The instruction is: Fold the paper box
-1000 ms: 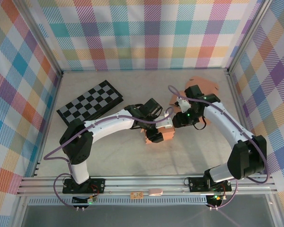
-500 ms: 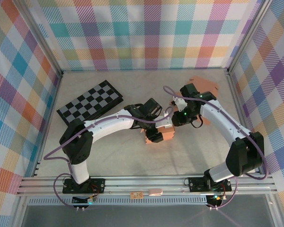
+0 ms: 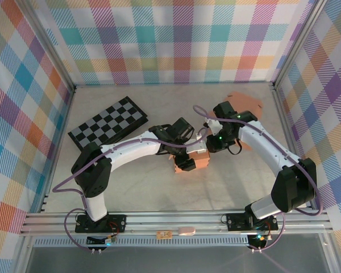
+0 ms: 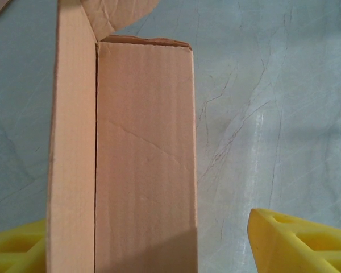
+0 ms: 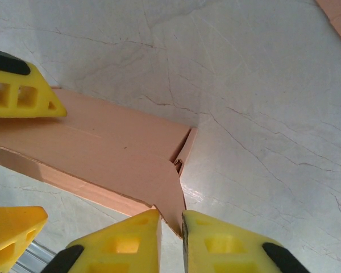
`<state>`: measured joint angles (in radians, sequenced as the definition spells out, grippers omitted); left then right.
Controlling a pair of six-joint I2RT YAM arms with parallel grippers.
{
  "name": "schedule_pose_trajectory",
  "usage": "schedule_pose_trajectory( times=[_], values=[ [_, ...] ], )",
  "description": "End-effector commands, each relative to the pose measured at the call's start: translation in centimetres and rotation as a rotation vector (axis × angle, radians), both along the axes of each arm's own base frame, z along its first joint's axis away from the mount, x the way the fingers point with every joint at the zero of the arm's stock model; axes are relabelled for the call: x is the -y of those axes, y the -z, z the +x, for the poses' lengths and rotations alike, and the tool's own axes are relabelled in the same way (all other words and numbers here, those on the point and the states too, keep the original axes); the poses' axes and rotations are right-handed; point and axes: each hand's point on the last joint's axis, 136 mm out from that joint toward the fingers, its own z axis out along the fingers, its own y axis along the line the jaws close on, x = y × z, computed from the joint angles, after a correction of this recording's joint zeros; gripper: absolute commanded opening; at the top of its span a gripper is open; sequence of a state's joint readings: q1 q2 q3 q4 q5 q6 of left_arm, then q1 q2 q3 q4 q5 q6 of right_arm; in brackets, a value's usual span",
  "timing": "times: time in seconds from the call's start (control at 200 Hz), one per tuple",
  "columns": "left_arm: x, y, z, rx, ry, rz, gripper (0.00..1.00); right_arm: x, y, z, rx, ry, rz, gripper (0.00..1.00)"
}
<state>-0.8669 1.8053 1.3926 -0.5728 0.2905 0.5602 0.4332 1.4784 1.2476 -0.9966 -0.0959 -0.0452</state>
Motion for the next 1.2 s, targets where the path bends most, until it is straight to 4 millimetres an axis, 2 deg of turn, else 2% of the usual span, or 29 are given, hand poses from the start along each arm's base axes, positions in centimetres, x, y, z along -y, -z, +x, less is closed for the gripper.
schedule_pose_trajectory(
  times=[0.0,0.22,0.565,1.195],
  values=[
    [-0.1,0.0,0.3,-0.008,-0.016,-0.006,0.73,0.2,0.4,-0.4,-0.022,0.004,-0.023,0.16],
    [-0.1,0.0,0.5,-0.007,-0.02,-0.004,0.73,0.0,0.6,-0.8,-0.02,0.021,-0.038,0.14],
    [-0.1,0.1,0.7,-0.001,-0.027,0.001,0.72,-0.2,0.1,-0.9,0.002,0.114,-0.01,0.06],
    [0.0,0.2,1.2,0.007,-0.052,-0.003,0.7,-0.3,0.9,-1.2,0.02,0.243,0.0,0.04]
  ],
)
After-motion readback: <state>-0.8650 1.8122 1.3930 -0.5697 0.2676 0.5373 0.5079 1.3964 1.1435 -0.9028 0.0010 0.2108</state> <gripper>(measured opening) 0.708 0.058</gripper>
